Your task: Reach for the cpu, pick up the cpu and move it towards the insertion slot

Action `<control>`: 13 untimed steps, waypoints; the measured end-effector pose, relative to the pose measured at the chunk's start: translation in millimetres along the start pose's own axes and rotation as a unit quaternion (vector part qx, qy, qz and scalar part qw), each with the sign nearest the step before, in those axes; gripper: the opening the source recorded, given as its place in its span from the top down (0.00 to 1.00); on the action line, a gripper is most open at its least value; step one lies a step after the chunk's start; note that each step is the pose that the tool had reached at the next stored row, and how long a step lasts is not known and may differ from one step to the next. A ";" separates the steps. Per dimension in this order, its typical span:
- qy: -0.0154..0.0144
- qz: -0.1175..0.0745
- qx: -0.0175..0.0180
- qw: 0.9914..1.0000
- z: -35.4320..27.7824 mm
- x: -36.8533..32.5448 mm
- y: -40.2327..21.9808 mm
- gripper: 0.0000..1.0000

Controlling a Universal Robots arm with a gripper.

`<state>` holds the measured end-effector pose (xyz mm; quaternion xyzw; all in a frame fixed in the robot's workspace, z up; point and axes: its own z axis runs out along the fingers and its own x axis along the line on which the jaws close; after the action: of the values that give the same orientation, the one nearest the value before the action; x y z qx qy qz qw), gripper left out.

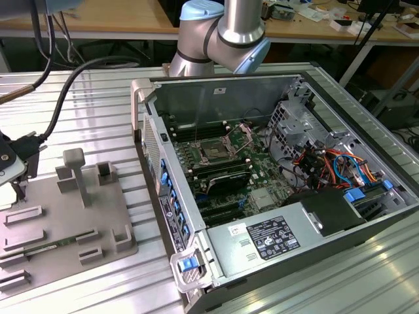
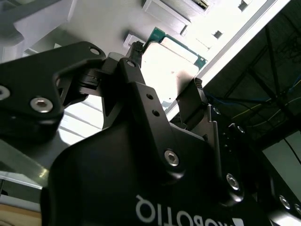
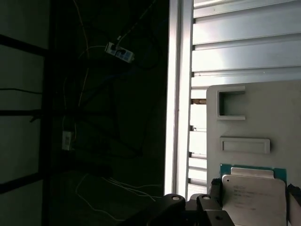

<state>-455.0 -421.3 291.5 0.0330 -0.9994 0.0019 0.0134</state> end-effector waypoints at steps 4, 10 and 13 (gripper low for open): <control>0.000 0.000 0.000 1.000 -4.3 0.1 0.0 0.45; 0.000 0.000 0.000 1.000 -12.2 0.3 0.0 0.45; 0.000 0.000 0.000 1.000 -16.5 0.4 -0.1 0.45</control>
<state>-455.0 -421.3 308.0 0.0330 -0.9994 0.0019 0.0134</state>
